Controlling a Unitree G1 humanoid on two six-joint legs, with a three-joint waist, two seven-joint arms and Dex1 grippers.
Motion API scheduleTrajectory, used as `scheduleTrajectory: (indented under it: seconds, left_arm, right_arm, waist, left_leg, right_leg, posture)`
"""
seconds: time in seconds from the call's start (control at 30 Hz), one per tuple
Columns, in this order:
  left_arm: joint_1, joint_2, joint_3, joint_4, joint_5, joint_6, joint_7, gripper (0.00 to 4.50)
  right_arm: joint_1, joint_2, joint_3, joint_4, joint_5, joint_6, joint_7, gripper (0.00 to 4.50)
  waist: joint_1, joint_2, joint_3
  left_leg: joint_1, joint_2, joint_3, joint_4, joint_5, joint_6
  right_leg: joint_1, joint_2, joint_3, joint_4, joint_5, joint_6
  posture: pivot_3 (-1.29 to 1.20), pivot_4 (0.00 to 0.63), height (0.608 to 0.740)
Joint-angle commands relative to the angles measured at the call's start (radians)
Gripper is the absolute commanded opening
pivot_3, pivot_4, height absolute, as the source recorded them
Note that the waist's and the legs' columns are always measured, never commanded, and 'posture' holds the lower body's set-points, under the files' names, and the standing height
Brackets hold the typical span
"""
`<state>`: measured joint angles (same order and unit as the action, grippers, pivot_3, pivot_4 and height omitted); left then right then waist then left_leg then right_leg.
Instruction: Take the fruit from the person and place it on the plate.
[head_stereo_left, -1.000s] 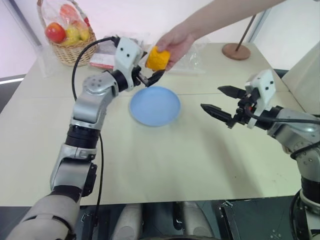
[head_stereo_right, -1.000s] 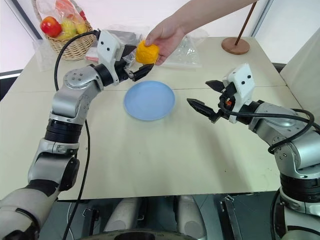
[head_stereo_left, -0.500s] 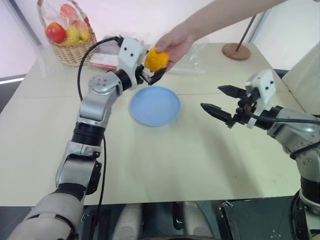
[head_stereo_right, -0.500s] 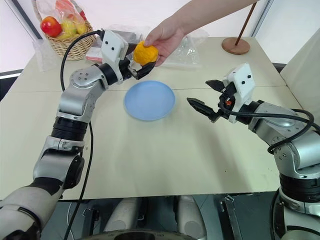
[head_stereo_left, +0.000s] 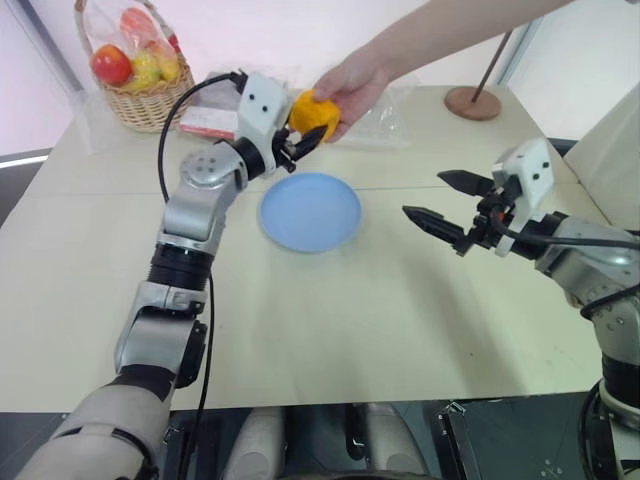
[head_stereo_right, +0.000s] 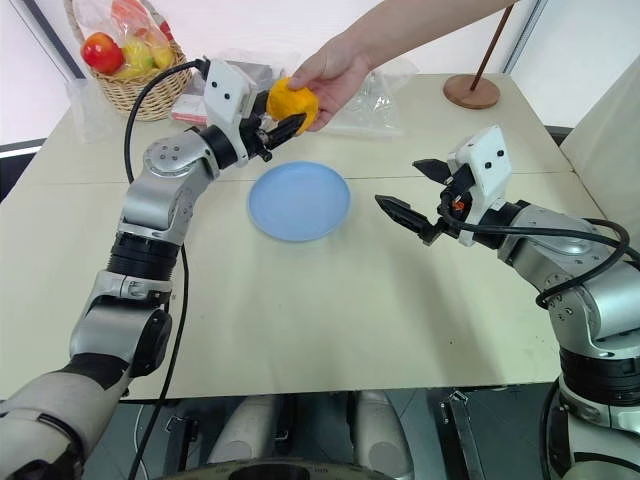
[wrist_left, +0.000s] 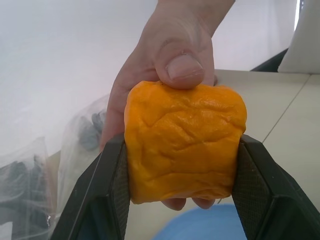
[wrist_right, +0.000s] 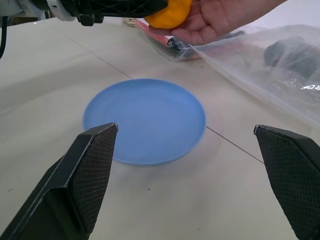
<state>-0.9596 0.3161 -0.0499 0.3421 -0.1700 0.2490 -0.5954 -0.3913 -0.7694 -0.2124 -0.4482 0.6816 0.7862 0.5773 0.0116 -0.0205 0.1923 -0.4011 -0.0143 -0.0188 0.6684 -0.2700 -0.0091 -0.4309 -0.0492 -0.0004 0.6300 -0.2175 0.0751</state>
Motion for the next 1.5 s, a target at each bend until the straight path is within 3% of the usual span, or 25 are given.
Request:
scheduleTrajectory:
  seconds: [0.03,0.23,0.4,0.77,1.13,1.17,1.27,1.5]
  left_arm:
    - [-0.043,0.032,0.042,-0.042,-0.034,0.014,-0.035,2.14]
    - [-0.028,0.166,0.059,-0.095,-0.144,0.193,-0.242,2.14]
    - [-0.047,0.236,0.004,0.012,-0.131,0.241,-0.396,2.14]
    - [-0.126,0.157,-0.127,0.368,0.009,0.095,-0.545,2.14]
    - [-0.156,0.114,-0.149,0.556,0.108,-0.022,-0.581,2.14]
    - [-0.157,0.112,-0.149,0.564,0.113,-0.028,-0.583,3.2]
    - [-0.161,0.111,-0.149,0.579,0.127,-0.035,-0.601,4.46]
    - [-0.21,0.117,-0.074,0.549,0.074,0.008,-0.603,4.46]
  right_arm:
    - [0.0,-0.005,-0.038,-0.038,0.003,-0.022,0.001,4.5]
    - [0.008,-0.018,-0.038,-0.051,0.019,-0.006,0.019,4.5]
    - [0.008,-0.013,-0.028,-0.051,0.013,-0.01,0.021,4.5]
    - [0.02,-0.008,-0.028,-0.069,0.009,-0.008,0.007,4.5]
    - [0.036,-0.014,-0.049,-0.097,0.025,0.013,-0.015,4.5]
    - [0.037,-0.014,-0.049,-0.097,0.025,0.014,-0.016,4.5]
    - [0.031,-0.015,-0.046,-0.094,0.024,0.015,-0.017,4.5]
    - [0.02,-0.015,-0.035,-0.082,0.017,0.007,-0.008,4.5]
  waist:
    - [-0.001,0.0,0.0]
    - [-0.007,0.0,0.0]
    - [-0.004,0.0,0.0]
    - [-0.001,0.0,0.0]
    - [0.0,0.0,0.0]
    - [0.0,0.0,0.0]
    - [0.0,0.0,0.0]
    - [-0.001,0.0,0.0]
  left_leg:
    - [0.0,0.0,0.0,0.0,0.0,0.0]
    - [0.0,0.0,0.0,0.0,0.0,0.0]
    - [0.0,0.0,0.0,0.0,0.0,0.0]
    - [-0.001,-0.001,0.0,0.0,0.0,0.0]
    - [-0.002,0.0,0.0,0.0,0.0,0.0]
    - [-0.002,0.0,0.0,0.0,0.0,0.0]
    - [-0.002,0.0,0.0,0.0,0.0,0.0]
    - [-0.002,0.0,0.0,0.0,0.0,0.0]
  right_leg:
    - [0.0,0.0,0.0,0.0,0.0,0.0]
    - [0.0,0.001,0.0,0.0,0.0,0.0]
    - [0.0,0.001,0.0,0.0,0.0,0.0]
    - [-0.001,0.0,0.0,0.0,0.0,0.0]
    - [-0.001,0.0,0.0,0.0,0.0,0.0]
    - [-0.001,0.0,0.0,0.0,0.0,0.0]
    - [-0.001,0.0,0.0,0.0,0.0,0.0]
    - [-0.001,0.0,0.0,0.0,0.0,0.0]
  posture:
    - [0.0,0.15,0.74]
    - [0.0,0.15,0.74]
    - [0.0,0.15,0.74]
    - [0.0,0.15,0.74]
    - [0.0,0.15,0.74]
    - [0.0,0.15,0.74]
    - [0.0,0.15,0.74]
    - [0.0,0.15,0.74]
